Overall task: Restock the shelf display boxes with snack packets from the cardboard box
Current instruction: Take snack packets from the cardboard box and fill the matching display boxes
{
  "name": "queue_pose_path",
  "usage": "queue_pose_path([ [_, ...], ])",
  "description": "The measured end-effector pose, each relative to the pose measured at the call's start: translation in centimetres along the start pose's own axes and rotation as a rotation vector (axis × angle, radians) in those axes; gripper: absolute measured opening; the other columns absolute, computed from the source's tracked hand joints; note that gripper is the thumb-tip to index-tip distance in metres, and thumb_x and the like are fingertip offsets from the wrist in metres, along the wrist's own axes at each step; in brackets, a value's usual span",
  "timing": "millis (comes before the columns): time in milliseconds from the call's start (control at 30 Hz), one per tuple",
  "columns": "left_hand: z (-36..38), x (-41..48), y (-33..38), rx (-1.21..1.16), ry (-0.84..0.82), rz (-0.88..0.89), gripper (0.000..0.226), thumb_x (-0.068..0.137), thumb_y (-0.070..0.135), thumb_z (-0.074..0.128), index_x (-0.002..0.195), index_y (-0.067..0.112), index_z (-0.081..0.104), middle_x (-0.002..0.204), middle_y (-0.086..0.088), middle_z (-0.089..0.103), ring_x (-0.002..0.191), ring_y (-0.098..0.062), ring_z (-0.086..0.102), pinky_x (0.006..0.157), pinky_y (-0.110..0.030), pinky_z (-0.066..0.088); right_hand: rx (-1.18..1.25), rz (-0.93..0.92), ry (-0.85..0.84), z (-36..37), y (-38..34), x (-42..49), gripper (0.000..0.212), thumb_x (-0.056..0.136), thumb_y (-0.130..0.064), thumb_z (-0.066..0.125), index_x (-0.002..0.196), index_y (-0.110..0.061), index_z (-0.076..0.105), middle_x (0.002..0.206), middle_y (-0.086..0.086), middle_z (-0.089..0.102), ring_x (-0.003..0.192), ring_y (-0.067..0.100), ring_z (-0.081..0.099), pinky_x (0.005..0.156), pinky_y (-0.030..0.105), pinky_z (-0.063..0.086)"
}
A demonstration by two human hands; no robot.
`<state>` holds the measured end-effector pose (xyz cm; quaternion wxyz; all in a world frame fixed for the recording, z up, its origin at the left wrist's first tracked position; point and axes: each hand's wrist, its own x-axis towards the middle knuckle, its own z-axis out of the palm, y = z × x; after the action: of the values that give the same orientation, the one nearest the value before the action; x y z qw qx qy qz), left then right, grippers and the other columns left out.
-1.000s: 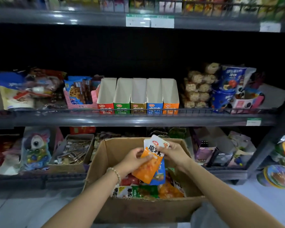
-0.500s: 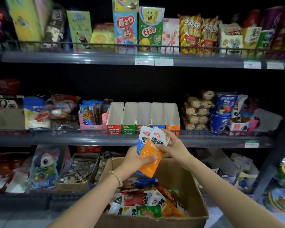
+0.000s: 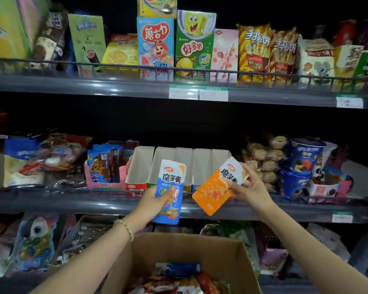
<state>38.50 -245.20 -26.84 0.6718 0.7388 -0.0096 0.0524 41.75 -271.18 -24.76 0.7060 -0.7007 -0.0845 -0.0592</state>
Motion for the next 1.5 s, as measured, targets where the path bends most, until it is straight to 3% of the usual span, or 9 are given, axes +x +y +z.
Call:
queue_pose_path([
  [133,1.0,4.4,1.6,0.033,-0.049,0.013,0.014,0.092,0.029,0.058,0.092,0.018,0.066,0.089,-0.003,0.074,0.075,-0.015,0.072,0.068,-0.028,0.058,-0.088,-0.117,0.036,-2.2,-2.2,4.6,0.058,0.083,0.011,0.062,0.124,-0.026,0.044,0.097,0.005,0.065,0.076,0.009,0.067,0.056,0.023,0.057],
  [400,5.1,12.7,2.4,0.022,0.009,0.050,0.014,0.090,0.028,0.060,0.087,0.015,0.064,0.083,-0.004,0.073,0.063,-0.008,0.070,0.056,-0.022,0.055,-0.216,-0.246,0.079,-5.5,-3.3,13.6,0.059,0.085,0.010,0.059,0.136,-0.011,0.038,0.115,0.009,0.058,0.090,0.010,0.061,0.064,0.014,0.054],
  [600,5.8,16.2,1.1,0.045,0.108,0.073,0.011,0.091,0.026,0.059,0.090,0.016,0.063,0.078,0.003,0.068,0.054,0.004,0.064,0.047,-0.009,0.046,-0.500,-0.241,0.067,-4.5,-0.8,20.6,0.048,0.086,0.001,0.063,0.131,-0.006,0.048,0.126,0.012,0.058,0.118,0.025,0.054,0.101,0.043,0.045],
  [800,6.5,17.4,-0.5,0.077,0.126,0.101,0.013,0.091,0.029,0.059,0.084,0.020,0.064,0.073,0.012,0.067,0.057,0.007,0.063,0.047,-0.005,0.042,-0.704,-0.186,-0.261,-3.4,1.2,22.8,0.045,0.087,0.001,0.062,0.130,-0.004,0.050,0.120,0.005,0.057,0.113,0.019,0.055,0.095,0.028,0.046],
  [900,6.7,17.5,-1.2,0.008,0.091,0.080,0.005,0.091,0.032,0.057,0.089,0.029,0.061,0.079,0.014,0.069,0.063,0.007,0.065,0.053,-0.007,0.046,-0.769,-0.166,-0.242,-3.8,1.3,23.5,0.028,0.088,-0.004,0.063,0.116,-0.002,0.059,0.106,0.006,0.060,0.103,0.021,0.059,0.080,0.019,0.047],
  [1033,6.5,17.8,-2.2,-0.061,0.076,0.047,0.008,0.087,0.039,0.058,0.095,0.036,0.059,0.087,0.012,0.073,0.078,-0.006,0.071,0.072,-0.026,0.054,-0.853,-0.111,-0.199,-3.5,2.0,24.5,0.024,0.089,-0.014,0.063,0.111,-0.005,0.063,0.108,0.010,0.064,0.101,0.021,0.061,0.085,0.027,0.047],
  [1233,6.5,17.9,-2.4,-0.085,0.066,-0.001,0.015,0.088,0.038,0.058,0.096,0.026,0.063,0.085,0.009,0.073,0.071,-0.005,0.071,0.059,-0.018,0.051,-0.818,-0.141,-0.006,-2.4,4.3,25.3,0.020,0.090,-0.013,0.062,0.108,-0.004,0.065,0.110,0.013,0.064,0.105,0.027,0.059,0.086,0.029,0.044],
  [1367,6.5,17.8,-2.5,-0.082,0.054,-0.002,0.015,0.088,0.038,0.058,0.096,0.026,0.062,0.087,0.009,0.073,0.072,-0.004,0.070,0.059,-0.016,0.051,-0.767,-0.073,-0.007,-1.7,4.2,25.5,0.025,0.090,-0.013,0.061,0.114,-0.005,0.062,0.115,0.012,0.062,0.103,0.022,0.057,0.078,0.024,0.042],
  [1500,6.4,17.7,-2.4,-0.042,0.066,0.037,0.012,0.089,0.039,0.056,0.094,0.029,0.062,0.084,0.013,0.071,0.070,0.000,0.069,0.056,-0.011,0.049,-0.814,-0.061,-0.008,-1.9,4.1,25.4,0.032,0.090,-0.018,0.062,0.121,-0.013,0.057,0.124,0.006,0.057,0.113,0.022,0.055,0.086,0.025,0.044],
])
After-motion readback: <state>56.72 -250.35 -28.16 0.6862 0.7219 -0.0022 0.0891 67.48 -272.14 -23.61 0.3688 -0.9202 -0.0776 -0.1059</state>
